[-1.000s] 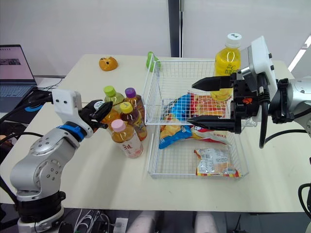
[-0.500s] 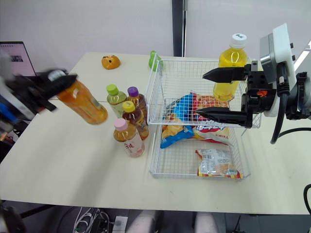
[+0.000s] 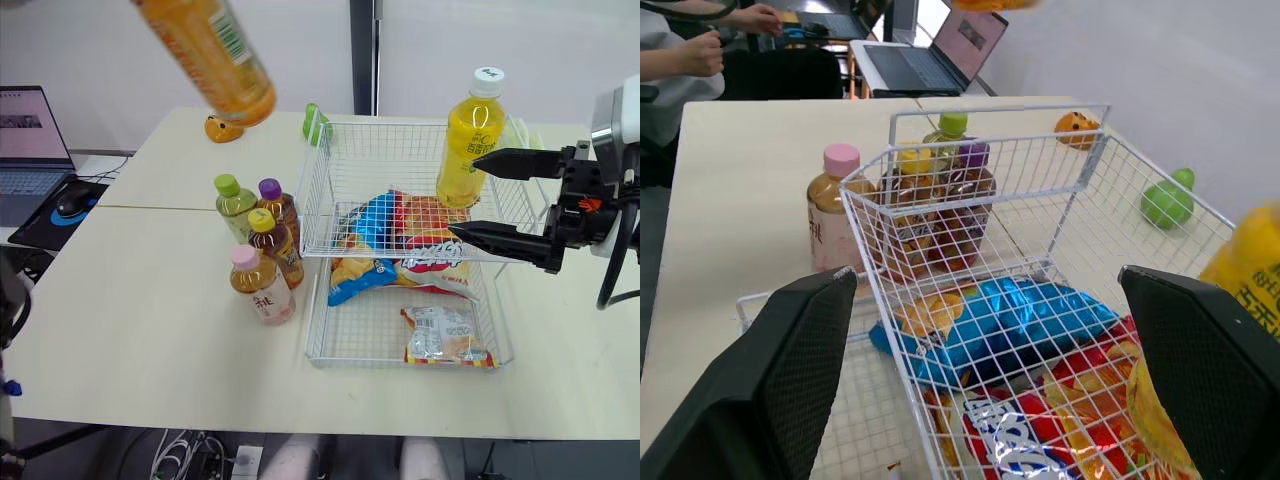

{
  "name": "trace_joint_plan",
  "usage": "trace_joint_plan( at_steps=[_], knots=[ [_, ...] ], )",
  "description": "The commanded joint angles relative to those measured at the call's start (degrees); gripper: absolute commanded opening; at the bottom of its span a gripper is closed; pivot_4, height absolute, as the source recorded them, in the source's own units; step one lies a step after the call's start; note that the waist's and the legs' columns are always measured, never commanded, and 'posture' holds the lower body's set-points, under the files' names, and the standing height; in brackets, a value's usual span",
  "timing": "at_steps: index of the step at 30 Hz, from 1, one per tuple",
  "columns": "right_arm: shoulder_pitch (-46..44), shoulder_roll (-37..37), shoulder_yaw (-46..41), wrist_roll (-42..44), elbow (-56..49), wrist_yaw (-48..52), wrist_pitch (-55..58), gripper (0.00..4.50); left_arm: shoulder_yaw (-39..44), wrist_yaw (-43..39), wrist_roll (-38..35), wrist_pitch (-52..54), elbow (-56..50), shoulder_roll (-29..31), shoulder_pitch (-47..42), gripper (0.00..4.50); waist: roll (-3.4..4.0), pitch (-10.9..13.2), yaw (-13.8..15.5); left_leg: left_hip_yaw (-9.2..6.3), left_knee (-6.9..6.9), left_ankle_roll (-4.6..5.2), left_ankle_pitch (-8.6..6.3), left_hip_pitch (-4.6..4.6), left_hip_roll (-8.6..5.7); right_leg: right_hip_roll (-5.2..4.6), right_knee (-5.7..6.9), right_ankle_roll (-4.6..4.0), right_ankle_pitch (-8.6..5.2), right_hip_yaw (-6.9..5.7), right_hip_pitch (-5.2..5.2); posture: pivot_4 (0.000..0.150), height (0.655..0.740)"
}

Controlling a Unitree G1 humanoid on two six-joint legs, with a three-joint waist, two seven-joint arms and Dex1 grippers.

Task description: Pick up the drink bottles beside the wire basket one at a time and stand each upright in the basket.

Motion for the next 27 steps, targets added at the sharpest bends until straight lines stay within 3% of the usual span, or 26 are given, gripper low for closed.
trace_joint_plan(
  at_steps=[1,8,14,27],
  knots=[
    [1.31,-1.12,-5.65,1.36,-2.57,-2.54,0.67,4.50,-2.11,-5.68,5.23,-7.14,7.29,-5.65,-5.84,1.36,0.00,0.00,-0.20,0.00,0.00,0.00,0.00,0.00,0.01,0.00,0.00,0.01,0.00,-0.01,0.00,0.150,0.7400],
    [5.94,-1.57,-12.11,1.19,-4.66,-6.09,2.23,4.50,-4.23,-7.48,14.00,-21.41,16.48,-20.29,-5.33,1.36,-0.04,0.04,-0.88,0.01,0.03,0.01,0.00,-0.04,0.00,-0.04,0.05,0.00,0.00,0.00,-0.04,0.150,0.7400],
    [8.93,-1.81,-16.22,1.64,-5.86,-8.28,3.42,4.50,-3.30,-5.73,18.25,-28.22,22.49,-28.74,-3.98,1.36,-0.03,0.05,-1.26,0.09,0.02,0.02,0.00,-0.11,-0.01,-0.07,0.08,0.01,-0.01,0.05,-0.15,0.150,0.7400],
    [10.12,-1.72,-19.11,3.68,-6.34,-12.53,2.92,4.50,-1.95,-5.98,24.08,-32.96,30.46,-35.19,-3.64,1.36,-0.04,0.06,-1.21,0.07,0.07,0.03,0.01,-0.12,-0.08,-0.11,0.18,0.05,-0.02,0.02,-0.15,0.150,0.7400]
  ],
)
